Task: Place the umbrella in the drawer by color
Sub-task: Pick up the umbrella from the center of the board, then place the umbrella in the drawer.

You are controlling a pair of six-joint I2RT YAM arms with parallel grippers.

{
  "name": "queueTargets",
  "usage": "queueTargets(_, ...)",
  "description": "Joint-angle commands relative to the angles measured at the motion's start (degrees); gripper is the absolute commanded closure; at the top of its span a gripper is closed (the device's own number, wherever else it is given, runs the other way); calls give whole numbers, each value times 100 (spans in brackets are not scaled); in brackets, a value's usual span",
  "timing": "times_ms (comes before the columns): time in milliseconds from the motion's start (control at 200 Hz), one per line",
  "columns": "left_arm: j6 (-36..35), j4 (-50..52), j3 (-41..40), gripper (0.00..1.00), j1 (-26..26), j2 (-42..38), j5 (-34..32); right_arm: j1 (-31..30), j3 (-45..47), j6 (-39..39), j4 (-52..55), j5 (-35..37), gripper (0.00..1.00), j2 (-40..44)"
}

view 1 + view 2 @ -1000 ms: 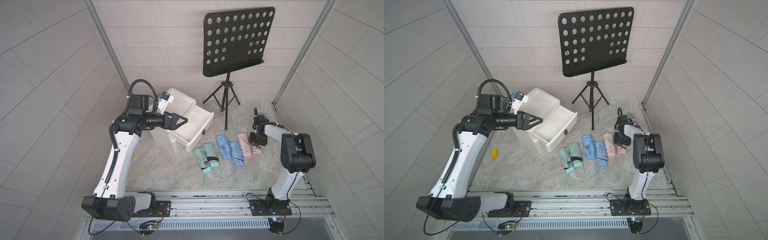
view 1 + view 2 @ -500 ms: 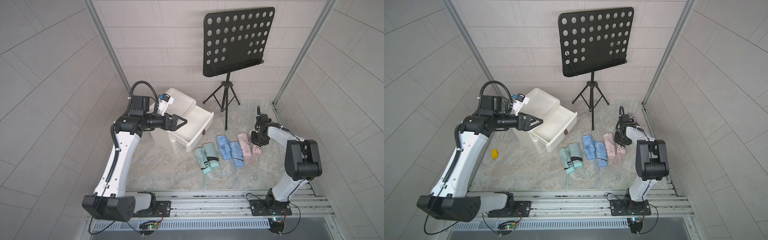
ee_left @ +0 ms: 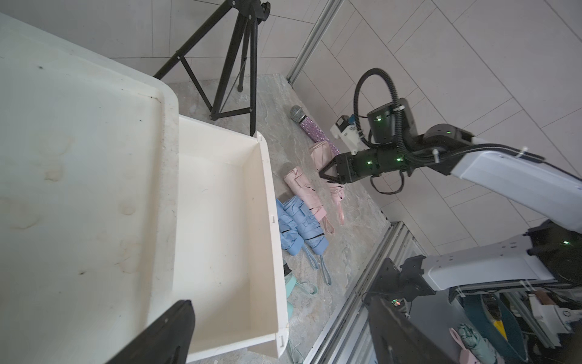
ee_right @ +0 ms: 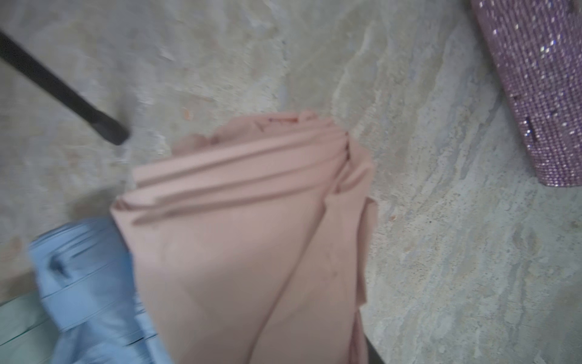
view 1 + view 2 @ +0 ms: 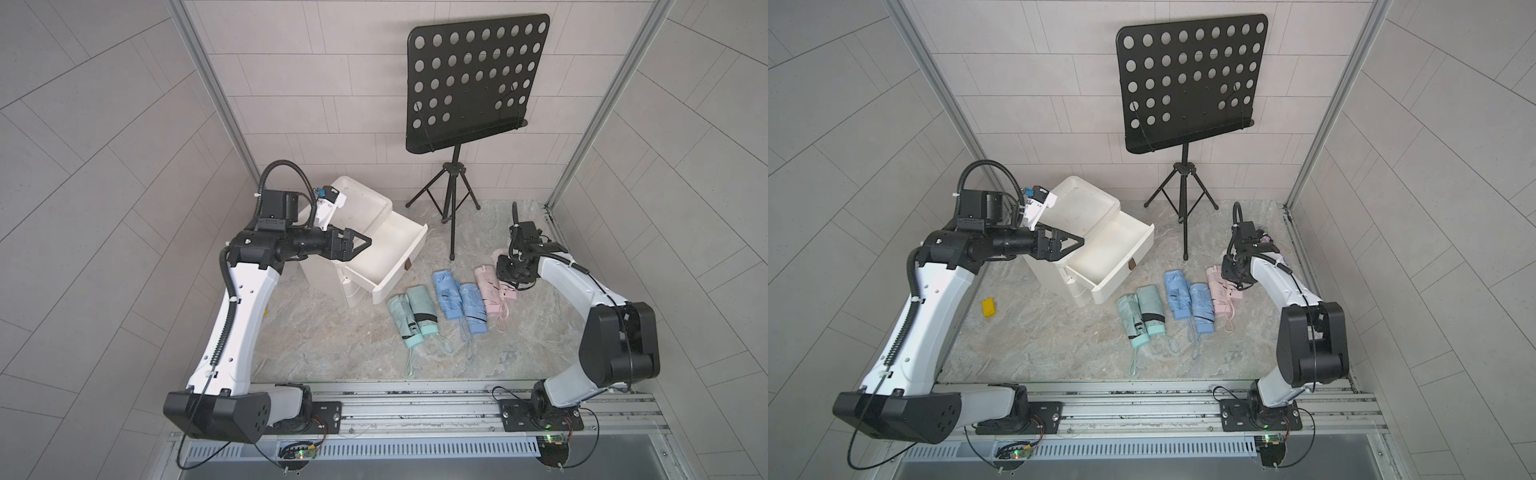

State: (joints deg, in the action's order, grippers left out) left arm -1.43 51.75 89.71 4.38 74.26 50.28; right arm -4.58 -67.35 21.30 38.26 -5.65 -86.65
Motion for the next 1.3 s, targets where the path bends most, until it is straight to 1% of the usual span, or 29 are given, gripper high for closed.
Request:
queueTargets(0,-328,160,187,7,-110,-95,-424,-368,-416,270,124,-199,70,456)
queueTargets(225,-629,77,144,7,-383,-157,-875,-1338,-1195,800,126,-369,70,537)
queueTargets(355,-638,-20,117,7,-568,-140,-850,-1931,-1655,1113,-47,-421,70,357)
queueTargets(555,-630,-88,73,7,-667,-122,-783,-2483,-2186,1750,-577,-858,70,-80)
queueTargets(730,-604,-138,73,7,-763,-80,-708,-2735,-2629,2462,-1034,-1336,70,-503)
queueTargets(821,-578,-167,42,7,-794,-93,-663,-2810,-2908,2803,-1168,-1455,70,-729)
queueTargets(1016,-546,-187,39,7,-817,-107,-607,-2950,-3351,4054,-1736,-1699,69,-1252)
queueTargets(1146,-529,-204,7,7,-858,-161,-558,-3063,-3405,4851,-2069,-1554,68,-1454)
queueTargets(1291,-497,-248,-59,7,-895,-227,-520,-3263,-3602,5287,-1993,-1231,68,-1650)
